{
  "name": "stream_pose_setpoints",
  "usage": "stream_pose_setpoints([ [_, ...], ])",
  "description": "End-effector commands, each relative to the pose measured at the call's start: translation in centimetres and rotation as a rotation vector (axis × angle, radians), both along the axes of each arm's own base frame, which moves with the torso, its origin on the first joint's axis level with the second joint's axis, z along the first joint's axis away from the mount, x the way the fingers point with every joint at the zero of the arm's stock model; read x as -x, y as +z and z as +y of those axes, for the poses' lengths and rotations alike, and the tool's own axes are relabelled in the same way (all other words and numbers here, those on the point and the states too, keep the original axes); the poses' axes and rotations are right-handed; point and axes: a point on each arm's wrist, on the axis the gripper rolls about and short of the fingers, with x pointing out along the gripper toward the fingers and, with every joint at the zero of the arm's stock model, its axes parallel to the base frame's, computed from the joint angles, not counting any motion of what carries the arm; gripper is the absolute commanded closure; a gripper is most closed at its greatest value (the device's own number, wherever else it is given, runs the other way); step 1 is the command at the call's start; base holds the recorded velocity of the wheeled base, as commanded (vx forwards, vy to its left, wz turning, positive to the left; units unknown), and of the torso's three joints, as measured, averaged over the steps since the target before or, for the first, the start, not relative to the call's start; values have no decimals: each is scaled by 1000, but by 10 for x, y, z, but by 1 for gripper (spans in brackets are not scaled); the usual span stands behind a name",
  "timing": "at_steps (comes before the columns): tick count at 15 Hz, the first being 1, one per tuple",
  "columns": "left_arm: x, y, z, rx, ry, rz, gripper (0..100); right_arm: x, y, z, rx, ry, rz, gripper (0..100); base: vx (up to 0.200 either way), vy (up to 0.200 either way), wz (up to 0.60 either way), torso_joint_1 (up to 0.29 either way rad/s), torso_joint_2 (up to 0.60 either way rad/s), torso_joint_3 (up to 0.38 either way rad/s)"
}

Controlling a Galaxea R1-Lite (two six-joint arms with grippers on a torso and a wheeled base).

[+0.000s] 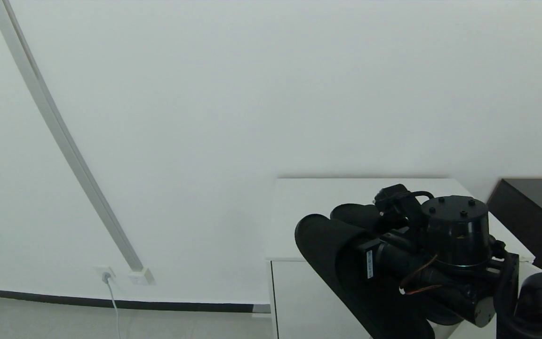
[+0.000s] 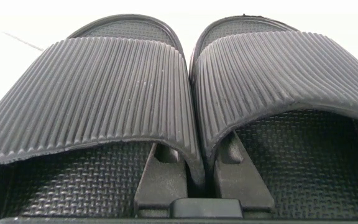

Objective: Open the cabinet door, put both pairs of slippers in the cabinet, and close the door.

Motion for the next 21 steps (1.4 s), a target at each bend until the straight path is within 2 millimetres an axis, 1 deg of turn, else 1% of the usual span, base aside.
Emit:
stream_pose_setpoints([
  [1,0,0,0,0,-1,1,100,0,-3,0,7,1,6,100,-200,0,0,-2,2,2],
  [11,0,0,0,3,-1,0,100,2,-4,1,13,8,9,100,-200,0,0,2,2,2],
  [21,0,0,0,3,-1,2,100,2,-4,1,13,8,8,100,0,0,0,0,0,0],
])
